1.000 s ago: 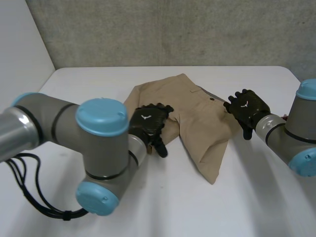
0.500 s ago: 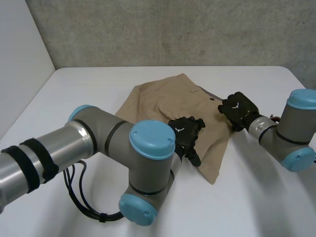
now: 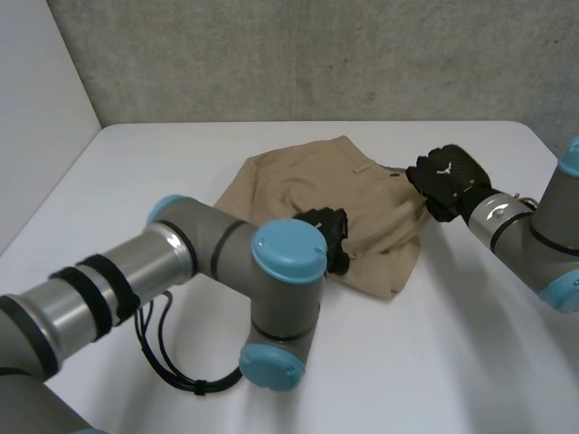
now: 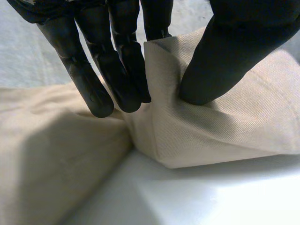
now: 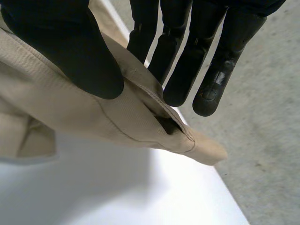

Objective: Fold the shorts.

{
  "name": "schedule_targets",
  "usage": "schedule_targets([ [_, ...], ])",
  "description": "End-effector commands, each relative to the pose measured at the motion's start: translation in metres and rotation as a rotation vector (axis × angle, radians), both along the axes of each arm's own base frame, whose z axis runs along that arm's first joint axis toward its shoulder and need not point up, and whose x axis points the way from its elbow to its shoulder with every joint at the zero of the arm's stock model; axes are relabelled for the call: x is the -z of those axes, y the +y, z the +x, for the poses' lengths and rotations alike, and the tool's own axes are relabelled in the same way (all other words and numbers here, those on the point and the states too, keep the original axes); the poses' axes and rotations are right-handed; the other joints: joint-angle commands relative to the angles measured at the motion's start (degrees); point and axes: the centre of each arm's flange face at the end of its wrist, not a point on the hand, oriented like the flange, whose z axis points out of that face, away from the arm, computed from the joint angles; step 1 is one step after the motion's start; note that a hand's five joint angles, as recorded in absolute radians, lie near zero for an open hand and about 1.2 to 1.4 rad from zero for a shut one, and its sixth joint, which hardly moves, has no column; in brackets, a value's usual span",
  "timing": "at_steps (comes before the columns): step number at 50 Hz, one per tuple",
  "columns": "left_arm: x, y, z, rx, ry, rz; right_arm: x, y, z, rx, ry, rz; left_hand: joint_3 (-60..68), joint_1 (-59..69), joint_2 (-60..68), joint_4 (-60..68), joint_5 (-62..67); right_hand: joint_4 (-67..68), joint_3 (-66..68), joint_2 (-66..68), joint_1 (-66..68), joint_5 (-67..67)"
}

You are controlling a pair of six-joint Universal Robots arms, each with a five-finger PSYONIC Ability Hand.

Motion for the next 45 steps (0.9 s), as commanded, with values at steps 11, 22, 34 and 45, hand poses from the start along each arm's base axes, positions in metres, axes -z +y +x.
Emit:
schedule_targets([
  [11,-0.181,-0.007,0.093,0.065,-0.123,-0.354,-0.109,0.075,0.024,-0.010,-0.217,-0.001,12.01,15.02,11.75,11.82,14.69,12.00,12.56,12.58,26.04,13.40],
  [22,-0.115,-0.020,0.126,0.121,-0.427,-0.268,-0.049,0.108,0.064,-0.067,-0.204,0.268,-10.65,-7.64,-10.90,-10.83,-7.97,12.00,12.56,12.58,26.04,13.40],
  [34,-0.093,-0.018,0.142,0.031,-0.487,-0.171,0.003,0.101,0.072,0.073,-0.168,0.377,-51.17,-48.16,-51.42,-51.35,-48.49,12.00,12.56,12.58,26.04,13.40],
  [45,-0.090,0.012,0.172,-0.183,-0.223,0.047,0.001,0.104,0.072,0.087,-0.230,0.419,-55.76,-52.75,-56.01,-55.95,-53.08,12.00,12.56,12.58,26.04,13.40],
])
